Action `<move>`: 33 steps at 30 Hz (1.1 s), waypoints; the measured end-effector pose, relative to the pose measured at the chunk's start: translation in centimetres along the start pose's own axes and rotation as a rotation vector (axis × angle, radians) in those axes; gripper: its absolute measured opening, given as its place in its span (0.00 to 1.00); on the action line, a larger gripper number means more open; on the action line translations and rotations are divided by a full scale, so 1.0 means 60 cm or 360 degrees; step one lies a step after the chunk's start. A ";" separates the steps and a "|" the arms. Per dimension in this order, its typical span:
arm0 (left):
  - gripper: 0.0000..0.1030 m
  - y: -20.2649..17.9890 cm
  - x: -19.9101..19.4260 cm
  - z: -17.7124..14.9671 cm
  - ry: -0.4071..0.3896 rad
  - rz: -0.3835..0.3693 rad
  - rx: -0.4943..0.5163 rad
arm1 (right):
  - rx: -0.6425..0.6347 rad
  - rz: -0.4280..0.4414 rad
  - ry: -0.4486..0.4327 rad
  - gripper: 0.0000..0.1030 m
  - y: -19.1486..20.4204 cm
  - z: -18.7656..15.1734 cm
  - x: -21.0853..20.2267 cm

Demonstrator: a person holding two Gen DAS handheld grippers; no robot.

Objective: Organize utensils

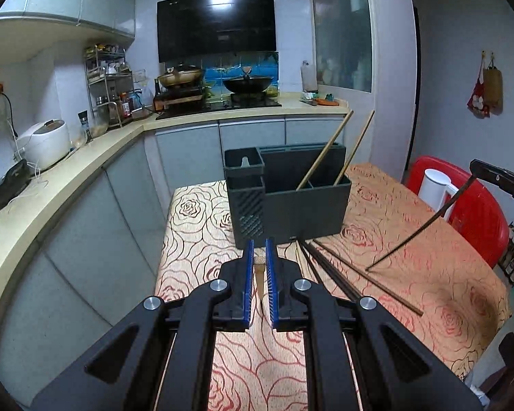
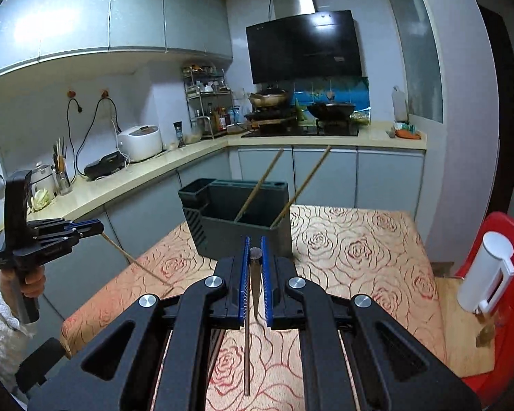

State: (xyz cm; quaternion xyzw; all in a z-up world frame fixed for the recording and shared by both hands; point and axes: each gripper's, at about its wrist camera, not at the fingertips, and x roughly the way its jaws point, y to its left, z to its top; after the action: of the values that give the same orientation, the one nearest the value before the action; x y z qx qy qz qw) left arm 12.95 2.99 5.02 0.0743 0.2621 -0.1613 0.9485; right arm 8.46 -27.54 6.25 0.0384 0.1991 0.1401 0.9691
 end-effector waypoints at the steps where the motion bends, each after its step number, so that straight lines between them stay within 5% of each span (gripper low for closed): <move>1: 0.07 0.001 0.001 0.005 0.0002 -0.0004 -0.0001 | -0.0002 0.0001 -0.0004 0.08 0.001 0.006 0.002; 15: 0.07 0.008 0.010 0.060 0.0050 -0.0048 0.0024 | -0.0029 0.0003 0.0053 0.08 0.002 0.077 0.023; 33: 0.07 -0.006 -0.001 0.177 -0.0044 -0.0063 0.0096 | -0.0115 -0.0041 -0.0008 0.08 0.008 0.202 0.036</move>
State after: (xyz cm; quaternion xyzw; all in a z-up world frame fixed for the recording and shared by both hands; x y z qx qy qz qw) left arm 17.80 0.28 14.10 0.0953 0.2453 -0.1890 0.9461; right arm 15.04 -26.70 16.65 0.0012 0.1921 0.1345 0.9721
